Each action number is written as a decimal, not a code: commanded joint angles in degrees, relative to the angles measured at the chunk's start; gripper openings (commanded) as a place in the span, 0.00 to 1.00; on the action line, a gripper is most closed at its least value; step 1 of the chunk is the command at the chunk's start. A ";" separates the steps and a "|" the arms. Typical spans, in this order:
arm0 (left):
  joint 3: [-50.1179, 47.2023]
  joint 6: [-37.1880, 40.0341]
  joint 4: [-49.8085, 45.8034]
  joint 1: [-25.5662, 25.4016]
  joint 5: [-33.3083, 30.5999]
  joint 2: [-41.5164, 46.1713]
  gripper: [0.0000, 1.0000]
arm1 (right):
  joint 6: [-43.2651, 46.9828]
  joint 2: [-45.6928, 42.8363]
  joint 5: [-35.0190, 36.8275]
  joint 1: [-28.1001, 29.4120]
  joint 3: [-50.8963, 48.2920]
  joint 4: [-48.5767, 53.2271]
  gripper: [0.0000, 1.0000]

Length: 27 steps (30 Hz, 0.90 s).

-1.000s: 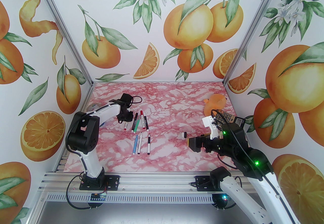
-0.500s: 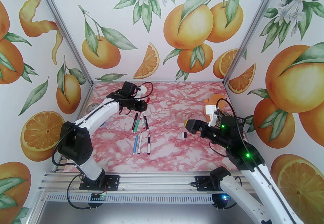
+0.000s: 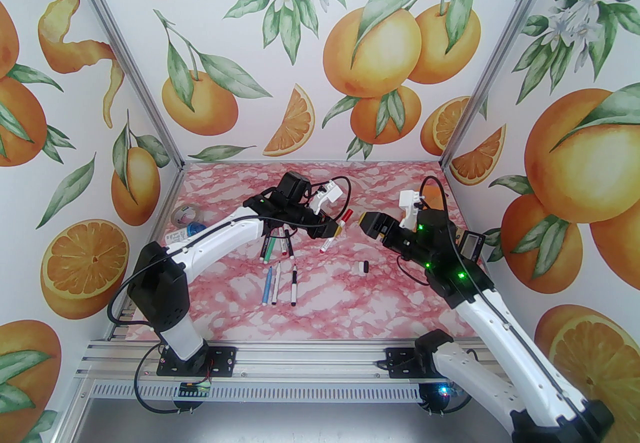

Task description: Open the pen caps

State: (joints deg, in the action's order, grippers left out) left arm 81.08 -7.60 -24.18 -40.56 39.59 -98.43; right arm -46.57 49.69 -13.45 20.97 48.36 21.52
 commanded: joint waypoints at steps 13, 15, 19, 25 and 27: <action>-1.73 -3.56 6.14 -3.67 8.62 0.79 0.14 | -4.14 4.86 6.02 4.41 -2.20 -10.61 0.58; -1.80 -3.74 6.19 -3.80 8.67 0.87 0.14 | -4.15 5.25 6.32 5.26 -2.22 -10.76 0.54; -1.89 -3.73 6.02 -3.80 7.79 1.05 0.14 | -4.41 5.24 7.01 6.59 -2.64 -10.99 0.49; -1.94 -4.61 6.36 -3.79 7.61 0.87 0.14 | -4.76 5.20 7.73 7.74 -3.51 -10.91 0.43; -1.98 -4.37 6.12 -3.76 7.34 0.93 0.13 | -4.85 4.73 8.50 8.34 -4.21 -10.81 0.39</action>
State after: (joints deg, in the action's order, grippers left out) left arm 79.79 -11.73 -19.57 -44.31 46.52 -98.52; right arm -51.09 54.78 -6.98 27.94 45.93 12.16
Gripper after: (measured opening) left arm 0.143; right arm 0.399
